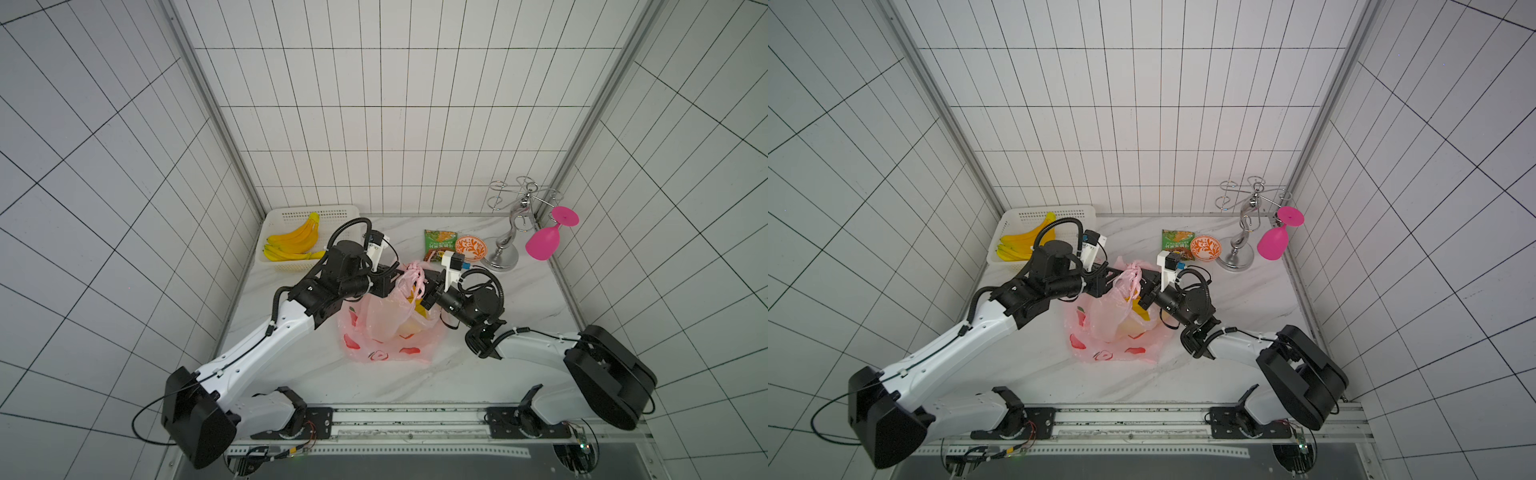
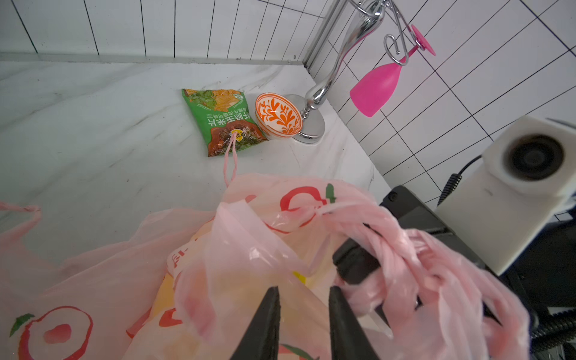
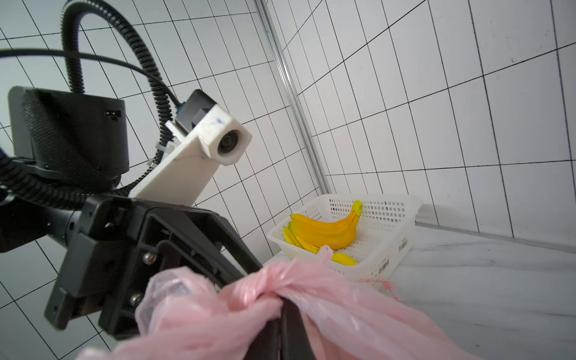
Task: Place the banana into a plastic bag & tie a knot
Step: Cross the plastic bag at the center of the board.
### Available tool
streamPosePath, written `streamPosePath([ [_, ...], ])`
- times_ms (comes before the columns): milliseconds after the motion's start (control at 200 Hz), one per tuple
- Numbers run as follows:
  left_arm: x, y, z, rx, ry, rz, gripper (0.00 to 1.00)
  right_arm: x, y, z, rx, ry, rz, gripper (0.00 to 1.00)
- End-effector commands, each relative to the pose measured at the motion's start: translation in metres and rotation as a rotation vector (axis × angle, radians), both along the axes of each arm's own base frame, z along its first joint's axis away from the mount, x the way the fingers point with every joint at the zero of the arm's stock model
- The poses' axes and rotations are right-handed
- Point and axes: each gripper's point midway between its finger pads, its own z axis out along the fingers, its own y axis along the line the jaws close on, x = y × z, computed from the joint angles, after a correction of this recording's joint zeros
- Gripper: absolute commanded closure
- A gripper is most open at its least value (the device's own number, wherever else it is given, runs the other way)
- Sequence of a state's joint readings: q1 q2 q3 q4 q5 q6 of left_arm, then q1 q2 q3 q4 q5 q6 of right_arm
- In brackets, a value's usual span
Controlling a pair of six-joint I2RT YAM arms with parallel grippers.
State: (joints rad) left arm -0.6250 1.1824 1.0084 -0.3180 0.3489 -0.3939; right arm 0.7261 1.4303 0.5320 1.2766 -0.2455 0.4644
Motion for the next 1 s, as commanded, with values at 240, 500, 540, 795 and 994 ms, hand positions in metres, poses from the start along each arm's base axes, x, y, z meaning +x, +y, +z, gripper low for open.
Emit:
streamPosePath([
  [240,-0.019,-0.025,0.015,-0.196,-0.095,-0.095,0.68,-0.014,0.002,-0.002,0.0,-0.047,0.061,1.0],
  [500,-0.02,-0.033,0.015,-0.23,-0.098,-0.118,0.64,-0.027,0.002,-0.012,-0.03,-0.048,0.101,1.0],
  [540,-0.02,-0.033,0.016,-0.232,-0.1,-0.118,0.63,-0.028,0.001,-0.014,-0.034,-0.043,0.1,1.0],
  [795,-0.013,-0.026,0.002,-0.177,-0.112,-0.069,0.65,-0.036,-0.002,-0.009,-0.007,-0.044,0.131,1.0],
  [994,-0.011,-0.02,-0.006,-0.141,-0.128,-0.041,0.67,-0.039,0.002,0.003,0.018,-0.057,0.169,1.0],
])
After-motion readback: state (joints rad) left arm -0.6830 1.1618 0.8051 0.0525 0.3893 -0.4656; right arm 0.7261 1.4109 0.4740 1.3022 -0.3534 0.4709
